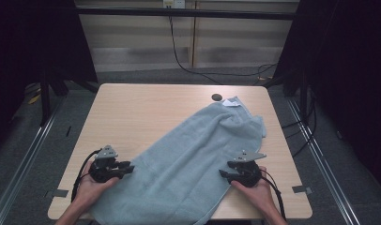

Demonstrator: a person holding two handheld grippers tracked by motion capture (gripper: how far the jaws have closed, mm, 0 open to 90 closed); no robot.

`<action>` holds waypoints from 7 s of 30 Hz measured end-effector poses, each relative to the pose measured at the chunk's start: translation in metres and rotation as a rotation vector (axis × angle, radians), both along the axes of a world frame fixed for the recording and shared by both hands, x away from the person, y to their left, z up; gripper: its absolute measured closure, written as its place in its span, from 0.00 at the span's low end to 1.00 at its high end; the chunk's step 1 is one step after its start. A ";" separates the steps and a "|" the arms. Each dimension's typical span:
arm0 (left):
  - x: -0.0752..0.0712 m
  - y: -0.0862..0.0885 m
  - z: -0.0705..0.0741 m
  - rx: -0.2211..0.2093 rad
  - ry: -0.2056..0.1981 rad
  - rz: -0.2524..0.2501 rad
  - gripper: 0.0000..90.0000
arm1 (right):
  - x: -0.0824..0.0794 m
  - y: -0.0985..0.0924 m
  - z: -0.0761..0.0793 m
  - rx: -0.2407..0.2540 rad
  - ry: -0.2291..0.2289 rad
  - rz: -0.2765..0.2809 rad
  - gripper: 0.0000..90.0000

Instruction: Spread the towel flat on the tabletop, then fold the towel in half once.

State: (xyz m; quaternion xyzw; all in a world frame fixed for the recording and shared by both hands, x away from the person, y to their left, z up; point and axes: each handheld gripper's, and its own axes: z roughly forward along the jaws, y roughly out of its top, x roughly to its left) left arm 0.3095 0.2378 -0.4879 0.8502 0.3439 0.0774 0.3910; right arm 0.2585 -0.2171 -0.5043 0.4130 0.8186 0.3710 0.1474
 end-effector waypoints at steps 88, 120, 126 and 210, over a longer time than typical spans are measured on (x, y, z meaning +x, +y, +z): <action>0.076 -0.070 -0.004 -0.084 0.040 -0.024 0.70 | -0.003 0.013 0.005 -0.018 0.059 0.018 0.53; -0.017 -0.019 -0.003 -0.044 0.015 -0.069 0.64 | -0.028 0.015 0.010 -0.013 0.107 0.036 0.46; 0.003 -0.024 -0.014 0.003 -0.025 0.012 0.65 | -0.014 0.014 0.006 -0.020 0.058 0.003 0.48; 0.034 -0.041 -0.016 -0.041 0.008 0.017 0.59 | -0.034 0.003 0.003 -0.006 0.034 0.114 0.41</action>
